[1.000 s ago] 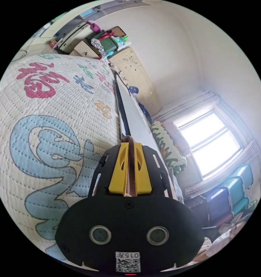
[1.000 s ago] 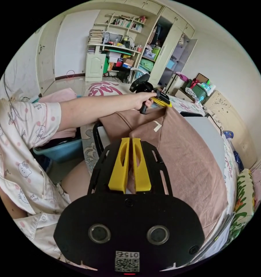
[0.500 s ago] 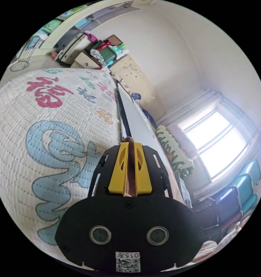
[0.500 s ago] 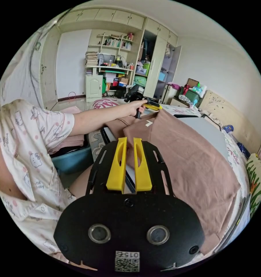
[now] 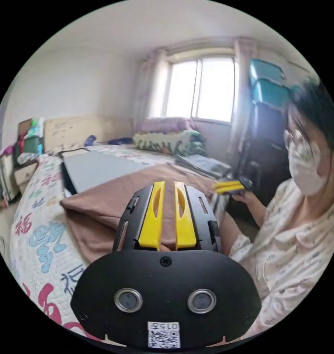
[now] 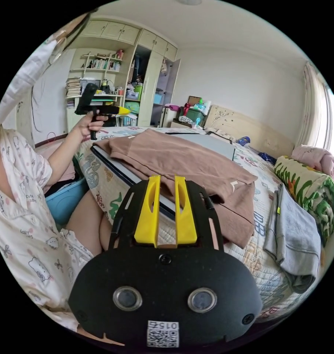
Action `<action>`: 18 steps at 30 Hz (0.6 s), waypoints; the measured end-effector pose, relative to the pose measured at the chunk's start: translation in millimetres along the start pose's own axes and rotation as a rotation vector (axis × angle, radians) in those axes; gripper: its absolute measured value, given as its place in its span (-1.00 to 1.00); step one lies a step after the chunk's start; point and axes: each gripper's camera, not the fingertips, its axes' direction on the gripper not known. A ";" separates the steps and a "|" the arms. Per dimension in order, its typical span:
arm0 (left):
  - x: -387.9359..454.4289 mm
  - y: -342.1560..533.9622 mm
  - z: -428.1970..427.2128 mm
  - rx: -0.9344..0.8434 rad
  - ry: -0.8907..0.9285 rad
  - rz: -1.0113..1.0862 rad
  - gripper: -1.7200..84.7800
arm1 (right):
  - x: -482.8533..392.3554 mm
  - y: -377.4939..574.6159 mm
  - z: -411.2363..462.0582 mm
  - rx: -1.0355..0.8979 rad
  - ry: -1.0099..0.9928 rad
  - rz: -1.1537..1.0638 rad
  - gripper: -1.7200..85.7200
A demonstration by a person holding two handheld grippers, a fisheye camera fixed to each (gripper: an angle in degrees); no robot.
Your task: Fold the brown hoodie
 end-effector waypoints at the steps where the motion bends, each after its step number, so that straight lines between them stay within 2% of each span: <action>1: 22.5 13.7 18.8 -0.056 0.019 0.040 -0.86 | 2.2 4.7 10.2 -0.012 0.009 -0.001 -0.78; 4: 55.2 42.4 65.1 -0.207 0.032 0.098 -0.82 | 14.6 15.6 36.9 -0.041 -0.001 0.021 -0.78; 7: 58.5 61.7 106.0 -0.357 -0.032 0.076 -0.82 | 27.1 22.8 50.9 -0.010 -0.026 0.032 -0.79; 10: 53.2 66.3 112.5 -0.385 0.009 0.056 -0.84 | 49.1 34.5 48.3 0.064 -0.041 0.093 -0.78; 14: 40.8 50.1 120.1 -0.311 -0.028 0.027 -0.86 | 100.2 70.2 27.7 0.225 0.031 0.282 -0.78; 18: 18.2 23.6 162.3 -0.278 -0.048 -0.017 -0.83 | 144.3 97.8 33.1 0.227 0.104 0.422 -0.74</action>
